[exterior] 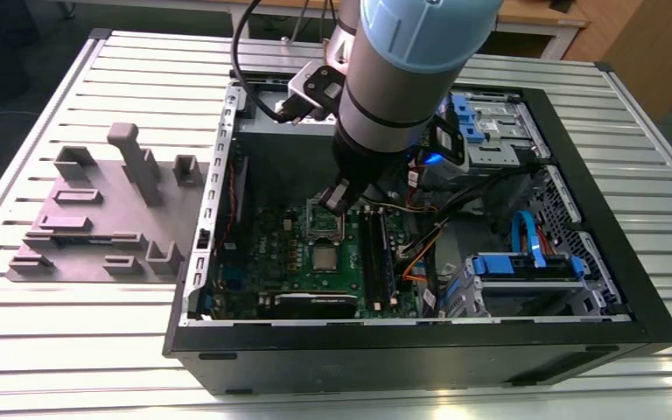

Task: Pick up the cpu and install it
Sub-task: 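Close the cpu cover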

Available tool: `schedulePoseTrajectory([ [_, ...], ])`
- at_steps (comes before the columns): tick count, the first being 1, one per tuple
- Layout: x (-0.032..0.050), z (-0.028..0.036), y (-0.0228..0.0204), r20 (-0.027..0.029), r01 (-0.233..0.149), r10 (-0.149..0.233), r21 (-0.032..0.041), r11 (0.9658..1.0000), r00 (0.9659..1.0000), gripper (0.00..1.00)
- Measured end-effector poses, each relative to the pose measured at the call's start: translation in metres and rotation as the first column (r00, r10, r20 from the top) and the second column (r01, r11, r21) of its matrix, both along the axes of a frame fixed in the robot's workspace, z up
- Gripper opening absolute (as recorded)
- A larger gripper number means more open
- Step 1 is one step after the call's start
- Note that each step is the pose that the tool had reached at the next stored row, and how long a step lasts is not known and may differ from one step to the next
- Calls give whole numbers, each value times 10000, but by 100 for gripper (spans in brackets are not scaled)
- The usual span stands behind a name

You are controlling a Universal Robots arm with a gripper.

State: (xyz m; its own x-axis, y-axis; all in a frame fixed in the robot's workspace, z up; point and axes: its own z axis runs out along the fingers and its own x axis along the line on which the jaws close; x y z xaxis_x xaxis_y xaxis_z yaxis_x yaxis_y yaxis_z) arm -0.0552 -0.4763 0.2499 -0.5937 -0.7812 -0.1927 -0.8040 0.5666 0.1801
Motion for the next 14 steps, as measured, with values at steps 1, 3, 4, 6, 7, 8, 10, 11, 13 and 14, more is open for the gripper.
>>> schedulePoseTrajectory([
  [1, 0, 0, -2, 0, 0, 0, 2, 10000, 10000, 11],
  [3, 0, 0, -2, 0, 0, 0, 3, 10000, 10000, 11],
  [4, 0, 0, -2, 0, 0, 0, 5, 10000, 10000, 11],
  [6, 3, -4, -5, 0, -2, 2, 172, 9999, 10000, 11],
  [7, 4, -5, -7, 1, -1, 1, 354, 9994, 10000, 11],
  [8, 7, -7, -11, 0, 0, 0, 510, 9987, 10000, 11],
  [10, 32, -35, -13, 1, -1, 1, 587, 9983, 10000, 11],
  [11, 54, -52, -13, 0, 0, 0, 584, 9983, 10000, 11],
  [13, 102, -89, -13, 0, 0, 0, 583, 9983, 10000, 11],
  [14, 122, -107, -13, 0, -1, 1, 582, 9983, 10000, 11],
])
